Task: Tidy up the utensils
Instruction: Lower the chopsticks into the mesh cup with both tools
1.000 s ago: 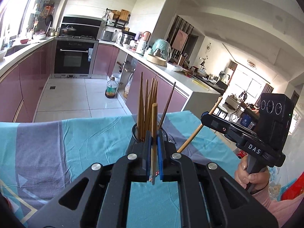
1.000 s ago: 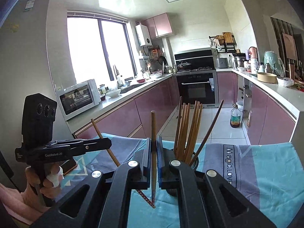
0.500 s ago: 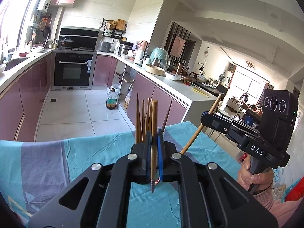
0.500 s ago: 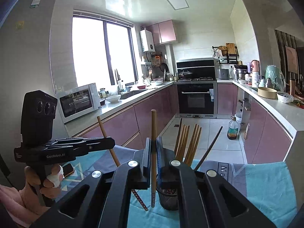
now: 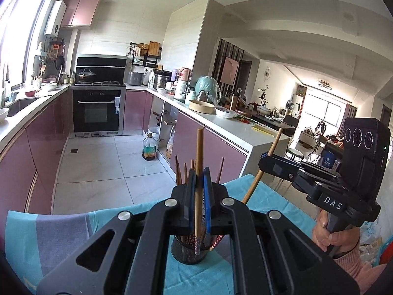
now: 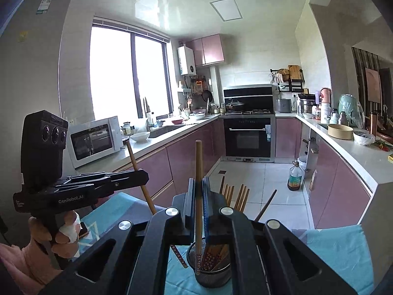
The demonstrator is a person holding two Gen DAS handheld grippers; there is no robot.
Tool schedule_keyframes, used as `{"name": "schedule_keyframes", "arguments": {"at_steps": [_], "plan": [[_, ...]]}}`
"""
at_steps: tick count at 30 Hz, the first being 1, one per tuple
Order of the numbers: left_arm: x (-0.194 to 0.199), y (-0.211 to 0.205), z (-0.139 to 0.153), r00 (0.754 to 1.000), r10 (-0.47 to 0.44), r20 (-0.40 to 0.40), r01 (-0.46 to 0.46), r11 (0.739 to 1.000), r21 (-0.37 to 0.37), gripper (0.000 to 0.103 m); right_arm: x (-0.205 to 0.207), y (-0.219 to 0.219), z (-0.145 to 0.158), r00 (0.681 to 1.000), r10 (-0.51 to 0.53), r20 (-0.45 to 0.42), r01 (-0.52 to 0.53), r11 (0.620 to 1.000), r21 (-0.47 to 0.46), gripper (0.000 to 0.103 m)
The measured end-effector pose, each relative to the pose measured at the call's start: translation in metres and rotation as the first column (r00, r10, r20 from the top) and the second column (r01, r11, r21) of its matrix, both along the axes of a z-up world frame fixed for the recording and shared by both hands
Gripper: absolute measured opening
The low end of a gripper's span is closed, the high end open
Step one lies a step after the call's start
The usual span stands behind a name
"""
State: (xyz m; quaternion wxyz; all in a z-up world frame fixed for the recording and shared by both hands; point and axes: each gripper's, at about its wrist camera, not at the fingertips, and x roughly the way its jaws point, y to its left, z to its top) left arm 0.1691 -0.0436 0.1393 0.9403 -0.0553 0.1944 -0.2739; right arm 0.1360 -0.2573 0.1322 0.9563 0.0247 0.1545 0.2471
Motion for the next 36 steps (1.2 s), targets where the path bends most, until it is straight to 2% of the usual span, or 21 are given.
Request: {"name": "schedule_keyframes", "arguments": {"at_steps": [10,17,36], "plan": [[0.012,-0.008,0.012,1.000,0.013,0.016,-0.013,1.000,0.007,0.007,0.011,0.001,0.002,1.000,-0.002,0.001,0.002,1.000,0.002,0.004],[0.020,-0.014,0.001,1.000,0.005,-0.014,-0.005,1.000,0.021,0.007,0.013,-0.003,-0.004,1.000,-0.007,-0.006,0.007,1.000,0.000,0.004],[0.032,-0.024,-0.033,0.993,-0.025,-0.114,0.036,0.995,0.091,0.007,0.044,-0.003,-0.039,0.991,-0.008,-0.135,0.007,1.000,-0.005,0.004]]}}
